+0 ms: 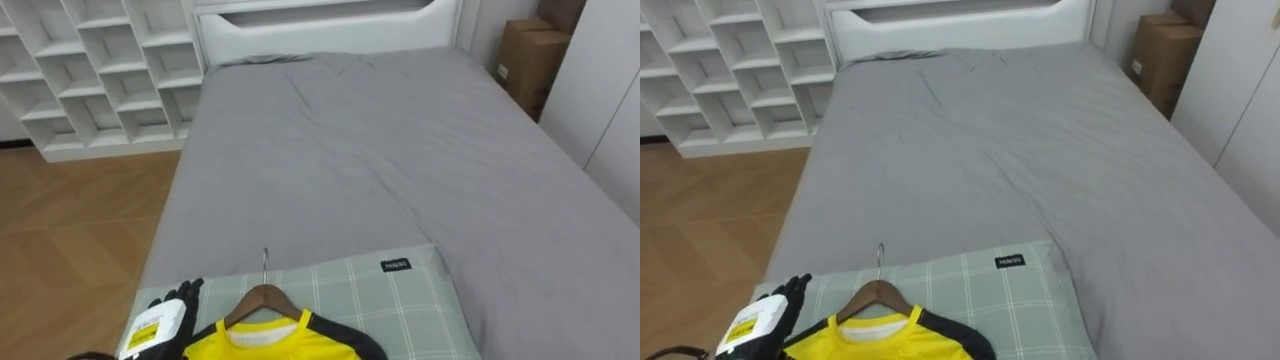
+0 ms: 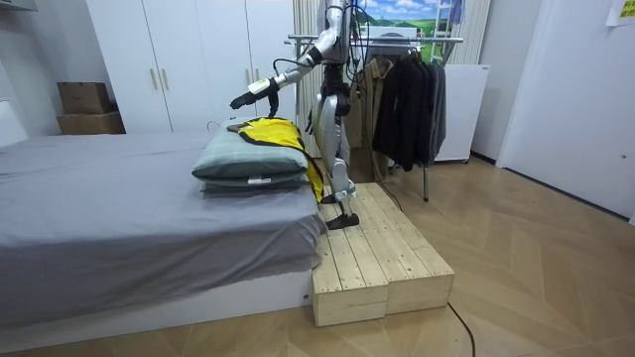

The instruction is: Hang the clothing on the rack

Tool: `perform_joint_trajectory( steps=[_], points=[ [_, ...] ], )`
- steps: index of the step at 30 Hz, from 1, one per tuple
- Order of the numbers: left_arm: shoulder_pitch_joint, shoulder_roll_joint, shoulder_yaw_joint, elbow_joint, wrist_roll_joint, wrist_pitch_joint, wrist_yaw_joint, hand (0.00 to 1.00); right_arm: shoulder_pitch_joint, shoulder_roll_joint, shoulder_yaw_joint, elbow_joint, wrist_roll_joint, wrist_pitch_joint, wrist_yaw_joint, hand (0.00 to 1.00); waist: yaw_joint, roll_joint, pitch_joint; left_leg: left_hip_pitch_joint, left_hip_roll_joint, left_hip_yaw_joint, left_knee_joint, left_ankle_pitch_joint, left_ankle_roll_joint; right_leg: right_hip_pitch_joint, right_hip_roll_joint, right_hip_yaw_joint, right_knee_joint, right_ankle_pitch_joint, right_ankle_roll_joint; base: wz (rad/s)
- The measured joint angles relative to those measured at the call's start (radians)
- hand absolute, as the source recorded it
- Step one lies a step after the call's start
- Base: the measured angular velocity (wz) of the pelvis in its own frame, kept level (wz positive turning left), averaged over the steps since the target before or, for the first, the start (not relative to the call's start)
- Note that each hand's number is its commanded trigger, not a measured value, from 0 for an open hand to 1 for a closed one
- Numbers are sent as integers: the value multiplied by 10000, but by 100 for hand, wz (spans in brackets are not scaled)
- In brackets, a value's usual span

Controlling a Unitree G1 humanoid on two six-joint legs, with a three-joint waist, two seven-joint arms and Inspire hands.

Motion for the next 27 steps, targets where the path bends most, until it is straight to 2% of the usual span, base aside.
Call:
perform_joint_trajectory(
  steps=[4, 8, 11, 13, 17, 20, 22, 27],
  points=[
    [-873, 37, 12, 427, -18, -5, 0, 0, -344, -121, 54, 130, -46, 2, -80, 0, 11, 94, 51, -417, 24, 25, 233, 20, 23, -490, 0, 56, 218, 1, -2, -1],
    [-1654, 114, -6, 803, 17, -53, 72, 0, -697, -125, 326, 270, -62, 5, -256, 0, -20, 79, 77, -847, 73, 161, 394, 32, 45, -920, 1, 63, 400, 19, -3, -1],
    [-2369, 217, -2, 1393, -19, -145, 175, 0, -895, -125, 430, 235, -139, -1, -296, 0, -31, 21, 132, -1119, 101, 245, 530, 41, 59, -1271, -5, 125, 624, 19, -3, -5],
    [-2919, 253, -17, 1908, -58, -279, 300, 0, -1116, -129, 733, 231, -112, -18, -360, 0, -46, -38, 200, -1418, 109, 268, 665, 59, 89, -1570, -12, 159, 731, 19, -2, -2],
    [-3326, 332, -27, 2234, -599, -479, 310, 0, -1250, -154, 1008, 102, -143, -60, -380, 0, -115, -61, 243, -1962, 131, 271, 885, 83, 129, -2125, -9, 180, 956, 24, 5, 0],
    [-3638, 480, -47, 2382, -801, -477, 345, 0, -1327, -246, 1261, -53, -103, -136, -403, 0, -228, -10, 298, -2440, 145, 272, 1048, 109, 167, -2663, -12, 203, 1237, 24, 5, -1],
    [-3975, 499, -51, 2689, -910, -484, 553, 0, -1405, -245, 1469, -141, -82, -216, -585, 0, -254, -18, 340, -2642, 148, 312, 1061, 136, 192, -2977, -21, 269, 1415, 24, 6, -6],
    [-4379, 525, -337, 2984, -1419, -479, 604, 0, -1814, -215, 1567, -131, -87, -184, -824, 0, -370, 32, 442, -3030, 244, 607, 1235, 156, 212, -3497, -22, 421, 1742, 22, 7, -10]
  ],
)
